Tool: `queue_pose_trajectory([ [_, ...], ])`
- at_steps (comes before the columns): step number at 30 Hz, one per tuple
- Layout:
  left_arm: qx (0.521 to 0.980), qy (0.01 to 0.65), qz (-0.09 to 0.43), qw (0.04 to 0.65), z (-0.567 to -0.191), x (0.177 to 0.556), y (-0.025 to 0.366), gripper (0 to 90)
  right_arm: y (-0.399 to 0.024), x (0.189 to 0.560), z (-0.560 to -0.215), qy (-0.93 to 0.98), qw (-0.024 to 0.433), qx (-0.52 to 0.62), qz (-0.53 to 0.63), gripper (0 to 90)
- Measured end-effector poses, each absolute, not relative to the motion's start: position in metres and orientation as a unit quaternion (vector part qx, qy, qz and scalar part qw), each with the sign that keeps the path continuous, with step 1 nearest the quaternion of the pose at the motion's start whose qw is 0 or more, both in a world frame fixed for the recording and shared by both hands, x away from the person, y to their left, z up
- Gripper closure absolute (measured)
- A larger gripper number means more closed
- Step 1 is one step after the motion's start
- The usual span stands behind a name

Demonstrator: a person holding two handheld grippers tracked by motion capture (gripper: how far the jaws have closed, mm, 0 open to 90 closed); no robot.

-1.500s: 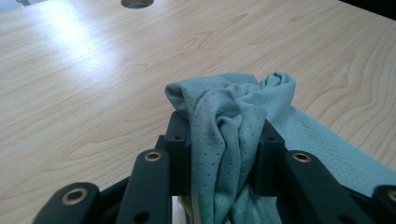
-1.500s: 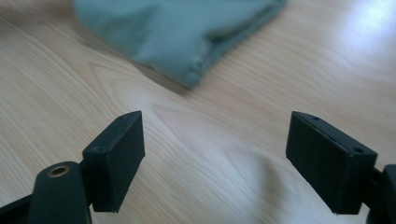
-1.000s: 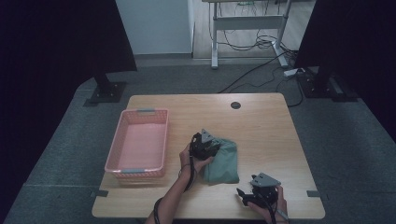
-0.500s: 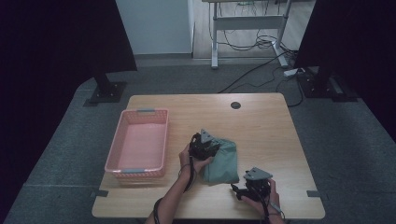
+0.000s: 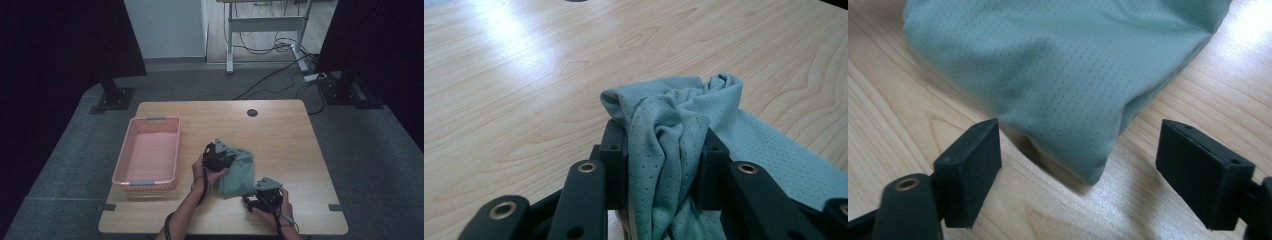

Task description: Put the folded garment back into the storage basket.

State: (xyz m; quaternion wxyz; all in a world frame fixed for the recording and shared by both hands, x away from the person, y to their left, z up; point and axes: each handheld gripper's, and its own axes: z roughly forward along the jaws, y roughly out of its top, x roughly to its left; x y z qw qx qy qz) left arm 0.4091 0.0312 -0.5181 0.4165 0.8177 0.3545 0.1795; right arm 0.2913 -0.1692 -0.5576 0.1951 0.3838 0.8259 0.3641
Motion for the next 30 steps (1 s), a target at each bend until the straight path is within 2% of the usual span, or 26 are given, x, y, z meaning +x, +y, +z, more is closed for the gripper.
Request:
queue_pose_trajectory([
  [6, 0.818, 0.353, 0.180, 0.416, -0.518, 0.409, 0.031, 64.7, -0.161, 0.299, -0.557, 0.827, 0.199, 0.382, 0.360, 17.1],
  [10, 0.817, 0.355, 0.179, 0.418, -0.519, 0.408, 0.032, 64.7, -0.159, 0.303, -0.558, 0.826, 0.194, 0.380, 0.367, 21.1],
  [14, 0.816, 0.356, 0.180, 0.419, -0.519, 0.408, 0.032, 64.7, -0.161, 0.304, -0.558, 0.826, 0.174, 0.383, 0.376, 28.3],
  [19, 0.816, 0.353, 0.184, 0.418, -0.519, 0.406, 0.031, 64.7, -0.160, 0.303, -0.557, 0.822, 0.174, 0.385, 0.381, 36.9],
  [23, 0.817, 0.353, 0.183, 0.418, -0.519, 0.406, 0.031, 64.7, -0.159, 0.302, -0.557, 0.821, 0.176, 0.384, 0.384, 52.9],
  [25, 0.816, 0.354, 0.183, 0.419, -0.519, 0.406, 0.030, 64.7, -0.158, 0.302, -0.556, 0.822, 0.176, 0.382, 0.384, 57.7],
  [30, 0.815, 0.352, 0.182, 0.423, -0.517, 0.405, 0.030, 64.8, -0.157, 0.301, -0.555, 0.823, 0.178, 0.379, 0.384, 63.6],
])
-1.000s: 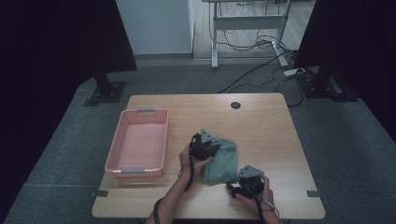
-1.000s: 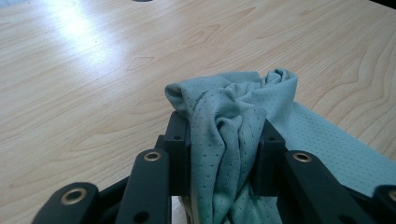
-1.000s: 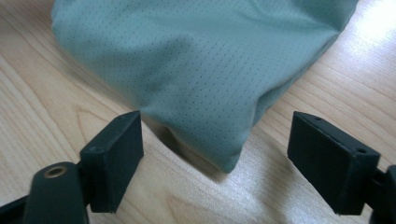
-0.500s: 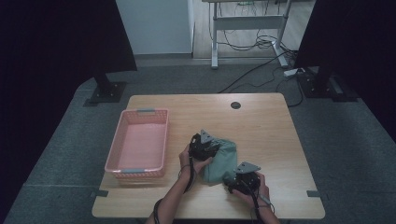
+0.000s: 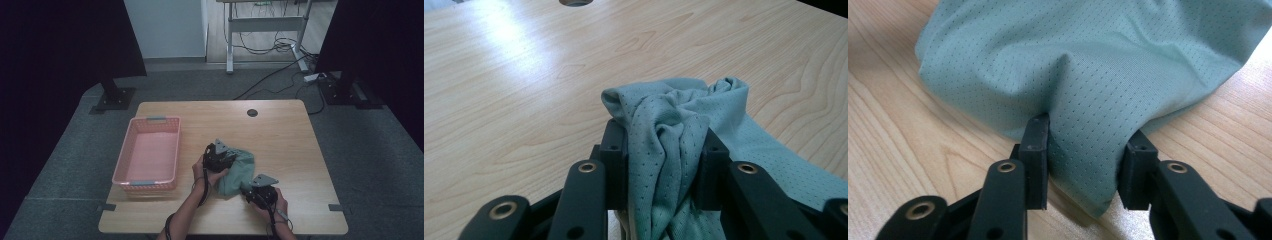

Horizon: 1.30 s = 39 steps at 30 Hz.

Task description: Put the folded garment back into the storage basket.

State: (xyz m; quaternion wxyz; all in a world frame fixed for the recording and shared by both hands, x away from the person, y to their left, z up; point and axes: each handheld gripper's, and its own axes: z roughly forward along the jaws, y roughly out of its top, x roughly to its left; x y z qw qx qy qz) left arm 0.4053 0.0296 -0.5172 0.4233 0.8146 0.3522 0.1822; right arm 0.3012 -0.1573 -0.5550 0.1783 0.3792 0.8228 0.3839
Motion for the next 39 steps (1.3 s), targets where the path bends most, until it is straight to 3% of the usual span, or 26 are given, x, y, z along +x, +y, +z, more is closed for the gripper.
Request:
queue_pose_trajectory([
  [26, 0.805, 0.345, 0.188, 0.445, -0.493, 0.401, 0.036, 64.9, -0.153, 0.293, -0.537, 0.801, 0.202, 0.383, 0.415, 66.1],
  [39, 0.799, 0.337, 0.205, 0.454, -0.466, 0.396, 0.047, 64.9, -0.140, 0.290, -0.510, 0.803, 0.221, 0.366, 0.415, 66.2],
])
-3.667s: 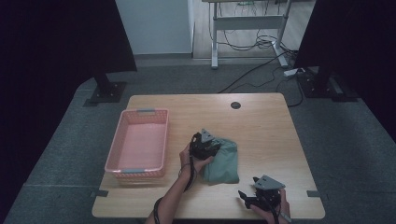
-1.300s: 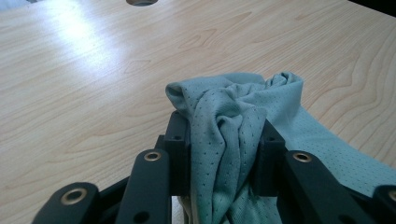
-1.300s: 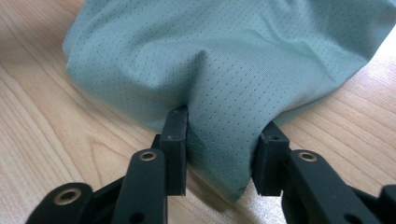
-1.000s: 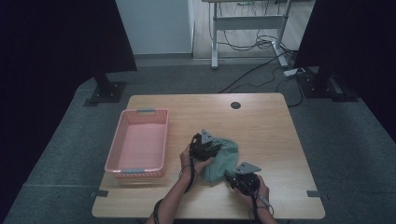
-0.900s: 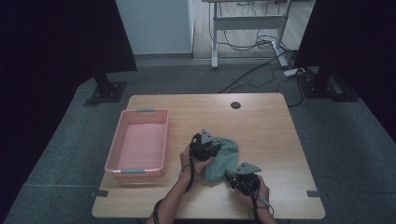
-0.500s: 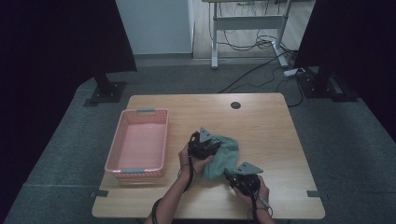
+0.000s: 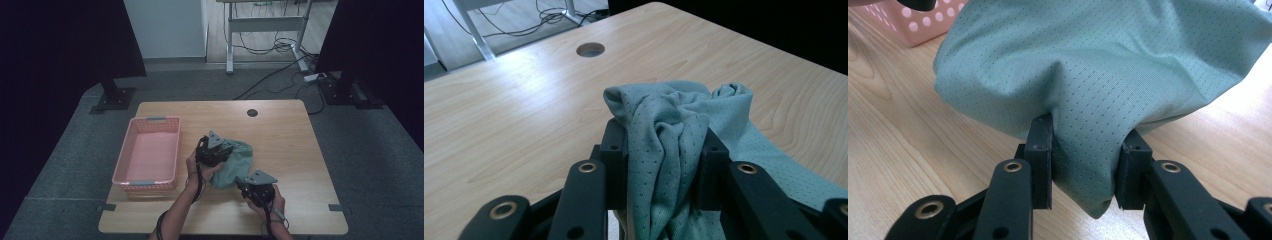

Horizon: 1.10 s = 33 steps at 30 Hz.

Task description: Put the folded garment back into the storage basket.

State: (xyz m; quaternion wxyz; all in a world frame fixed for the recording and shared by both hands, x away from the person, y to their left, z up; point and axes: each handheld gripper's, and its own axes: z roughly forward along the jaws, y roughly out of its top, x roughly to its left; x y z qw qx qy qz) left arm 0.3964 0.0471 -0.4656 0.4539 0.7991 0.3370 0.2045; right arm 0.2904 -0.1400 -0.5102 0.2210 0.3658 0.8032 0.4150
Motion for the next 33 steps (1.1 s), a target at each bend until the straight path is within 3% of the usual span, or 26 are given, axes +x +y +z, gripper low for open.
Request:
queue_pose_trajectory([
  [33, 0.790, 0.333, 0.225, 0.463, -0.425, 0.393, 0.061, 64.9, -0.126, 0.287, -0.463, 0.802, 0.251, 0.346, 0.417, 66.3],
])
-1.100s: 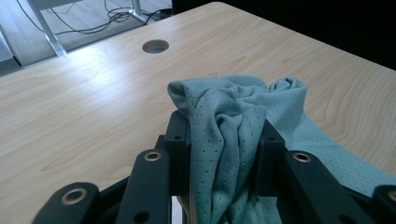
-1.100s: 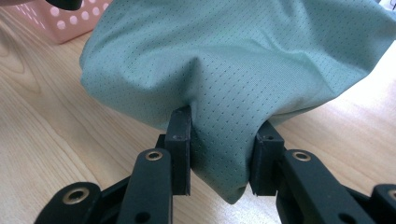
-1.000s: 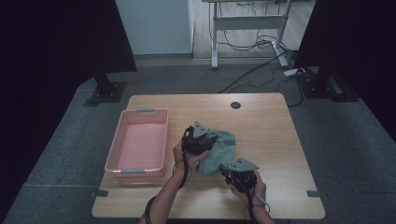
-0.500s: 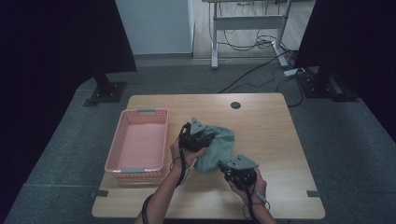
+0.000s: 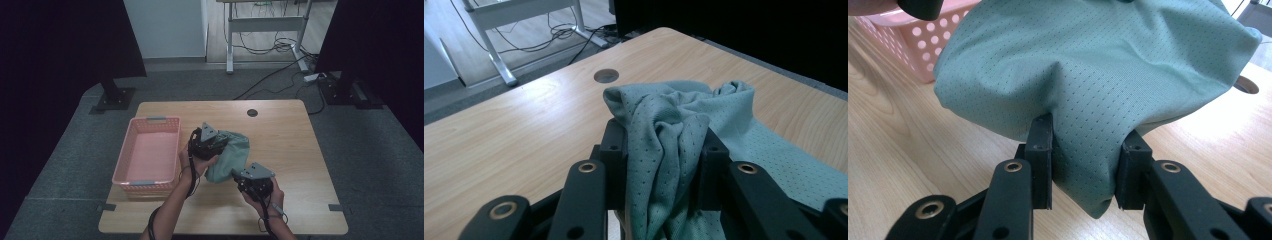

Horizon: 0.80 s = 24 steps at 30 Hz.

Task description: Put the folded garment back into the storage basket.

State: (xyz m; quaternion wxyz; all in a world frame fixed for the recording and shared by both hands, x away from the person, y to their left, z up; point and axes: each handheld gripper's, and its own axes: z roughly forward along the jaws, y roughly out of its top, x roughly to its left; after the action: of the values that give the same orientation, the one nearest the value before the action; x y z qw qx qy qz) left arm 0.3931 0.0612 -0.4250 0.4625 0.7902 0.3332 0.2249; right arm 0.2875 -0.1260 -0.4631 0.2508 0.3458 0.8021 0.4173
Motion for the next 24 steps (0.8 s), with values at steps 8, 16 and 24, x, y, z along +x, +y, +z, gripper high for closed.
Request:
queue_pose_trajectory([
  [8, 0.789, 0.331, 0.232, 0.462, -0.418, 0.391, 0.066, 64.9, -0.123, 0.287, -0.457, 0.802, 0.253, 0.341, 0.420, 66.3],
  [16, 0.787, 0.336, 0.235, 0.461, -0.417, 0.391, 0.074, 64.8, -0.117, 0.288, -0.456, 0.803, 0.255, 0.334, 0.422, 66.3],
  [24, 0.787, 0.337, 0.242, 0.457, -0.413, 0.392, 0.083, 64.8, -0.109, 0.291, -0.453, 0.803, 0.256, 0.330, 0.426, 66.2],
])
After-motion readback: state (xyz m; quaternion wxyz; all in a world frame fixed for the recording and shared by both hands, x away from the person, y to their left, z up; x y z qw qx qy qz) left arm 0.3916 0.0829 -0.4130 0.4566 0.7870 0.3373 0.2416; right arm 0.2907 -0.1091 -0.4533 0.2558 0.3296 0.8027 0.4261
